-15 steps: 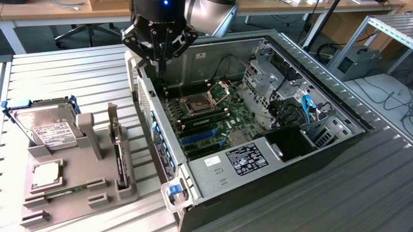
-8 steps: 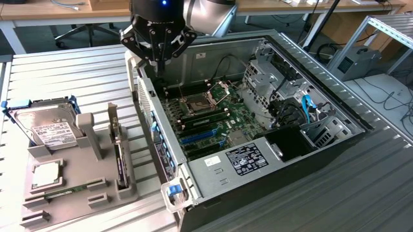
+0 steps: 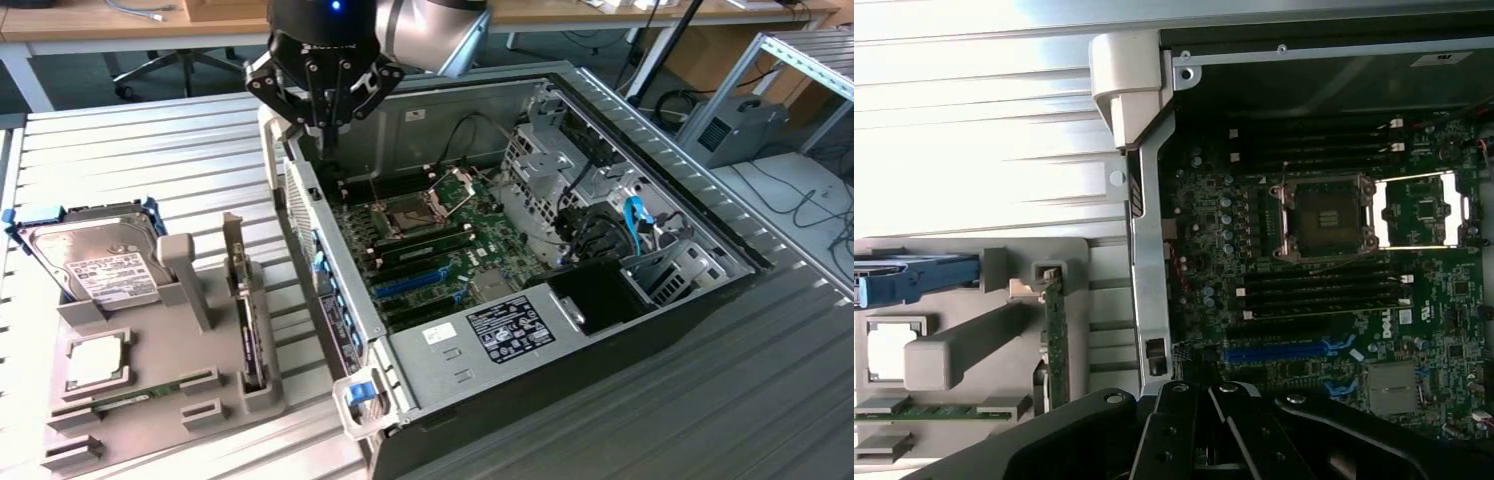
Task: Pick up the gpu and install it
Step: 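Reach for the gpu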
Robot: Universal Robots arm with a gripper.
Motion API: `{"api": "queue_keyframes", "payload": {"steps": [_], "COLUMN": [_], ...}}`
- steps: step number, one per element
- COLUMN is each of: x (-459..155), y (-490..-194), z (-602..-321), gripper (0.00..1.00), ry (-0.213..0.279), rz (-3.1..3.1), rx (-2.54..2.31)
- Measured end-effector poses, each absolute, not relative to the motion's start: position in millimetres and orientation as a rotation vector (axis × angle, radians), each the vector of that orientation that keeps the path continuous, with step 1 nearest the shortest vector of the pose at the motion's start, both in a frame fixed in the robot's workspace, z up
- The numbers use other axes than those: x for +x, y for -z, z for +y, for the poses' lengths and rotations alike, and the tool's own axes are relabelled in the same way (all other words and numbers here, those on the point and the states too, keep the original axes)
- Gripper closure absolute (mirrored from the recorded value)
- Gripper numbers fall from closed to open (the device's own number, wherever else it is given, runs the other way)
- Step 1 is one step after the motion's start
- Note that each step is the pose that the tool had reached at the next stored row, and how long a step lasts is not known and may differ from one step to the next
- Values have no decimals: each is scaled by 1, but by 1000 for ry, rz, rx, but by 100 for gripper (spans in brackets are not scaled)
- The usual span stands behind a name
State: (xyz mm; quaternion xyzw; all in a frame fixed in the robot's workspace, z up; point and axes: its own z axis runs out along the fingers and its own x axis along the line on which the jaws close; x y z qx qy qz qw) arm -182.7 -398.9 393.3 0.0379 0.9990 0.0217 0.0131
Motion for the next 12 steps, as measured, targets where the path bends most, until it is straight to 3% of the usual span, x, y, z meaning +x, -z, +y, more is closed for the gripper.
{"api": "queue_keyframes", "payload": {"steps": [12], "x": [-186], "y": [-393], "z": [-399], "gripper": [89], "ry": [-68], "rz": [3112], "rx": [118]}}
